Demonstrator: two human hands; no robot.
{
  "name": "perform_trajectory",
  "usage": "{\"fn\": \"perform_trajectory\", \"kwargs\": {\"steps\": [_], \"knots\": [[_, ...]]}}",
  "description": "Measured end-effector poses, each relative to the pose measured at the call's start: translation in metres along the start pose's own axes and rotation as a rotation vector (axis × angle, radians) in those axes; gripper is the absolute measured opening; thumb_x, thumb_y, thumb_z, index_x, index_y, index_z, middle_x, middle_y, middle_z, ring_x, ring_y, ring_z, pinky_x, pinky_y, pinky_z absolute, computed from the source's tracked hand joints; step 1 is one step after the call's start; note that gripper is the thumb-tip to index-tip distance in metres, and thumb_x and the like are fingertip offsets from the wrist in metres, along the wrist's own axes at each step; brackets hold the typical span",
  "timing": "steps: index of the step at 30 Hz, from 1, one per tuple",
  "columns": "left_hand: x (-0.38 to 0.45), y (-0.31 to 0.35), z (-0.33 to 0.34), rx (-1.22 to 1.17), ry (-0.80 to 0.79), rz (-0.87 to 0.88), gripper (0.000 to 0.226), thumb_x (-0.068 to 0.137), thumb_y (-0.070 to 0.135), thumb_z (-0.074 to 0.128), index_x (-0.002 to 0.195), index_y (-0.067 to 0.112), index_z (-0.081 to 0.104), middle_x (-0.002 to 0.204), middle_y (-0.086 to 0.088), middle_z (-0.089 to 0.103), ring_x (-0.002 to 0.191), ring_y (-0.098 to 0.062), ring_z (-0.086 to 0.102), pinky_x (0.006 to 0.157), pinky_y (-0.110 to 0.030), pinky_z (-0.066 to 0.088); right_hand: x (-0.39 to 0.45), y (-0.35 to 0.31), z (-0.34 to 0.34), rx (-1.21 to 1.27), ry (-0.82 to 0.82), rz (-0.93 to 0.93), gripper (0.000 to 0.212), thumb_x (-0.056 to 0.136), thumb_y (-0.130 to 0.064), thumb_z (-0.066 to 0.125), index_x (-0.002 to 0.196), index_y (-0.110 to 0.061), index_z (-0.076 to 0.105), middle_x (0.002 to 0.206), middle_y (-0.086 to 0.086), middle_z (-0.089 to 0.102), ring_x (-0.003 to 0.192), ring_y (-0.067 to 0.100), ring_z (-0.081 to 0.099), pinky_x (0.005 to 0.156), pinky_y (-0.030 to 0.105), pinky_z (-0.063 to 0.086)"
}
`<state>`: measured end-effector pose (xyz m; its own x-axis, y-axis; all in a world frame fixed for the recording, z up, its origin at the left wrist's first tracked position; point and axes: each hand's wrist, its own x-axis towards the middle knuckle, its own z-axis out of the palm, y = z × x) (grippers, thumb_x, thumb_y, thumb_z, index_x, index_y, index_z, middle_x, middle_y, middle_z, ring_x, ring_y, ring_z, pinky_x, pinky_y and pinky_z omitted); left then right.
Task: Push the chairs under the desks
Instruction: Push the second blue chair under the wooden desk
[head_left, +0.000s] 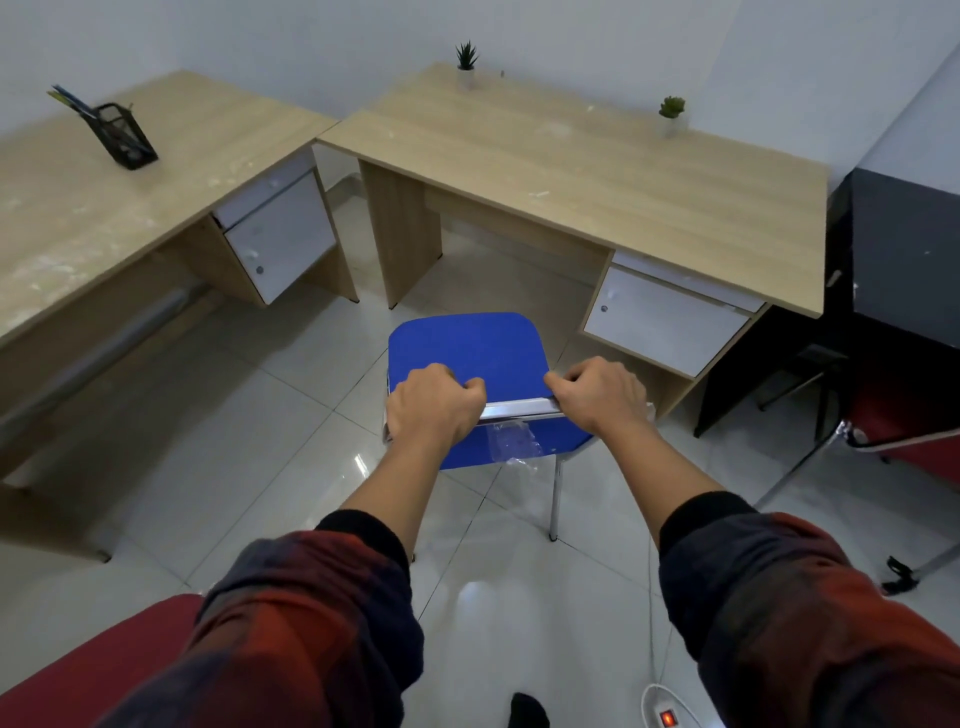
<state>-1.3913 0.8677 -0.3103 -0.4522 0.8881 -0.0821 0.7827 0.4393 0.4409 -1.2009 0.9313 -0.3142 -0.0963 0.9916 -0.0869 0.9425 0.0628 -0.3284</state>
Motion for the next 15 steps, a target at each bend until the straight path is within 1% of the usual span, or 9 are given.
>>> {"fn": "perform_trajectory", "kwargs": {"steps": [3, 4, 6, 8, 10, 12, 13, 15], "knots": [[0.009, 0.013, 0.004, 0.000, -0.011, -0.009, 0.038, 0.087, 0.046, 0.047, 0.075, 0.014, 0.066, 0.071, -0.002, 0.067, 0.065, -0.018, 0.063, 0.063, -0.033, 0.054, 0.017, 0.007, -0.005, -0.012, -0.028, -0.009, 0.047, 0.093, -0.051, 0.052, 0.069, -0.015, 0.071, 0.058, -0.003, 0.060, 0.056, 0.014, 0.054, 0.053, 0.026, 0.037], [0.010, 0.016, 0.005, 0.005, -0.022, -0.010, 0.038, 0.087, 0.046, 0.048, 0.075, 0.015, 0.066, 0.072, -0.001, 0.067, 0.067, -0.019, 0.064, 0.063, -0.033, 0.054, 0.021, 0.009, -0.006, -0.008, -0.044, -0.012, 0.047, 0.092, -0.051, 0.051, 0.070, -0.014, 0.072, 0.059, -0.001, 0.062, 0.058, 0.016, 0.057, 0.054, 0.028, 0.040], [0.016, 0.023, 0.007, 0.021, -0.039, -0.003, 0.037, 0.087, 0.045, 0.048, 0.075, 0.015, 0.065, 0.072, -0.002, 0.067, 0.069, -0.019, 0.064, 0.059, -0.030, 0.050, 0.030, 0.014, -0.009, -0.014, -0.050, -0.027, 0.048, 0.091, -0.051, 0.051, 0.072, -0.013, 0.074, 0.064, 0.002, 0.067, 0.064, 0.020, 0.063, 0.059, 0.030, 0.046], [0.021, 0.029, 0.007, 0.034, -0.054, 0.016, 0.038, 0.088, 0.046, 0.048, 0.074, 0.015, 0.065, 0.069, -0.002, 0.065, 0.067, -0.018, 0.063, 0.055, -0.028, 0.044, 0.039, 0.016, -0.012, -0.036, -0.044, -0.040, 0.048, 0.090, -0.051, 0.050, 0.074, -0.013, 0.075, 0.067, 0.003, 0.069, 0.064, 0.020, 0.062, 0.059, 0.029, 0.044], [0.026, 0.030, 0.007, 0.029, -0.069, 0.044, 0.039, 0.088, 0.049, 0.049, 0.074, 0.016, 0.064, 0.068, 0.001, 0.063, 0.065, -0.017, 0.061, 0.055, -0.026, 0.043, 0.045, 0.017, -0.013, -0.071, -0.035, -0.053, 0.051, 0.090, -0.053, 0.048, 0.075, -0.013, 0.076, 0.064, 0.001, 0.067, 0.059, 0.017, 0.055, 0.059, 0.029, 0.038], [0.031, 0.028, 0.009, 0.009, -0.089, 0.082, 0.045, 0.089, 0.055, 0.048, 0.074, 0.016, 0.065, 0.067, 0.002, 0.063, 0.065, -0.017, 0.061, 0.055, -0.026, 0.043, 0.048, 0.015, -0.013, -0.103, -0.043, -0.062, 0.056, 0.091, -0.058, 0.045, 0.075, -0.014, 0.077, 0.060, -0.002, 0.061, 0.058, 0.016, 0.052, 0.059, 0.029, 0.035], [0.033, 0.026, 0.009, 0.006, -0.098, 0.105, 0.050, 0.089, 0.061, 0.047, 0.073, 0.017, 0.065, 0.066, 0.002, 0.062, 0.065, -0.015, 0.060, 0.056, -0.026, 0.043, 0.049, 0.014, -0.012, -0.108, -0.053, -0.070, 0.061, 0.091, -0.062, 0.043, 0.075, -0.015, 0.077, 0.060, -0.002, 0.060, 0.059, 0.016, 0.052, 0.059, 0.030, 0.037], [0.036, 0.022, 0.009, -0.013, -0.124, 0.156, 0.063, 0.086, 0.076, 0.039, 0.071, 0.020, 0.063, 0.065, 0.005, 0.061, 0.063, -0.012, 0.058, 0.058, -0.028, 0.046, 0.047, 0.012, -0.009, -0.110, -0.080, -0.108, 0.077, 0.091, -0.076, 0.033, 0.073, -0.015, 0.077, 0.059, -0.002, 0.061, 0.059, 0.017, 0.057, 0.060, 0.032, 0.045]]}}
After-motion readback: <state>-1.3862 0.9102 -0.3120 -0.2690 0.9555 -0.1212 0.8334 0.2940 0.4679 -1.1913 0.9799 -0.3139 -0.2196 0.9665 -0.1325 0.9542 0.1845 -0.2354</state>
